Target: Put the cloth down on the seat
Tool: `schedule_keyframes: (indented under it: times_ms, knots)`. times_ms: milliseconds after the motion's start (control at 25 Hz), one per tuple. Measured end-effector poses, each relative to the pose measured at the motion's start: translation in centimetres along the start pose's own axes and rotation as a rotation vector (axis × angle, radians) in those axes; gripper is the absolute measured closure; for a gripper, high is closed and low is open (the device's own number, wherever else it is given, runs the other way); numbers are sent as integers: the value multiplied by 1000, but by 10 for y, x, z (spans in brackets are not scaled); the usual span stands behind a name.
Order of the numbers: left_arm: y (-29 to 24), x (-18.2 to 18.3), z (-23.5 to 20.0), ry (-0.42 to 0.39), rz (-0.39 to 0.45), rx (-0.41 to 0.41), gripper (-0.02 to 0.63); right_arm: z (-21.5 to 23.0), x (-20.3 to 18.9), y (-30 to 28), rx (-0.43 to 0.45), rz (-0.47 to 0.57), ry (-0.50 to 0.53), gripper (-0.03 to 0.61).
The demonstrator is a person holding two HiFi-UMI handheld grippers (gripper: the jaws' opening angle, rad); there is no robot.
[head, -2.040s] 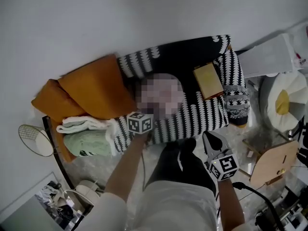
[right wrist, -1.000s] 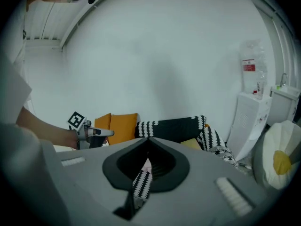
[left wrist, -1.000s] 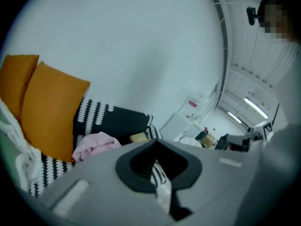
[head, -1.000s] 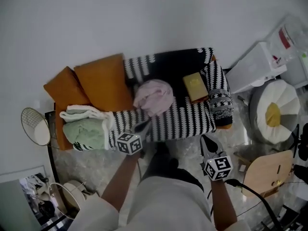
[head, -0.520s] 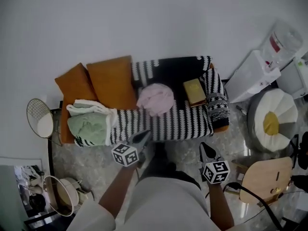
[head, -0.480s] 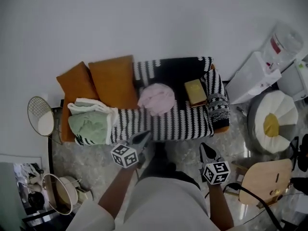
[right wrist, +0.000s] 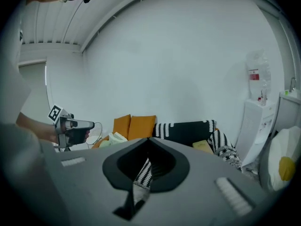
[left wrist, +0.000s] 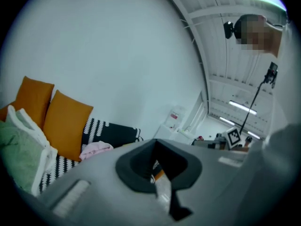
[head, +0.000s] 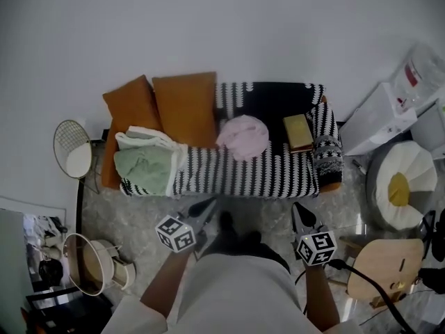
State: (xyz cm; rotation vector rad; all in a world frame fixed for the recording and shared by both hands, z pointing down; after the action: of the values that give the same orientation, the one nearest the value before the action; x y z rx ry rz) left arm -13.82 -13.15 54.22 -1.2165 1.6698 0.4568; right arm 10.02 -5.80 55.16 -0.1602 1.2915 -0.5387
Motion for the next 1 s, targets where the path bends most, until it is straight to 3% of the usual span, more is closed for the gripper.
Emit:
schedule_keyframes:
  times_ms: [200,440,1000]
  knots:
    - [48,5,0,-46,-40,-27,614,-39,8,0,-3,10,27,575]
    - [82,26,-19,-65,-26,-37,614,-74,20,-8,-35,55,36,574]
    - [104,43,-48,-88,-17,-62,614,-109,37,-31,-39,82,71,575]
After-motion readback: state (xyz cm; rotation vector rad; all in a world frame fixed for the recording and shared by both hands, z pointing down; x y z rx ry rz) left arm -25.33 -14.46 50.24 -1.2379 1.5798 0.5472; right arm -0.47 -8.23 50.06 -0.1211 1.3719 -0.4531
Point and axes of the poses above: the fingertips, and each gripper's own axes: y backward along the fingers, z to its right, x out of its top, the point moved 1 cm from there along y, backward along the fingers, and after that the axes turned 2 degrees about -y, right-handed, at the moved point
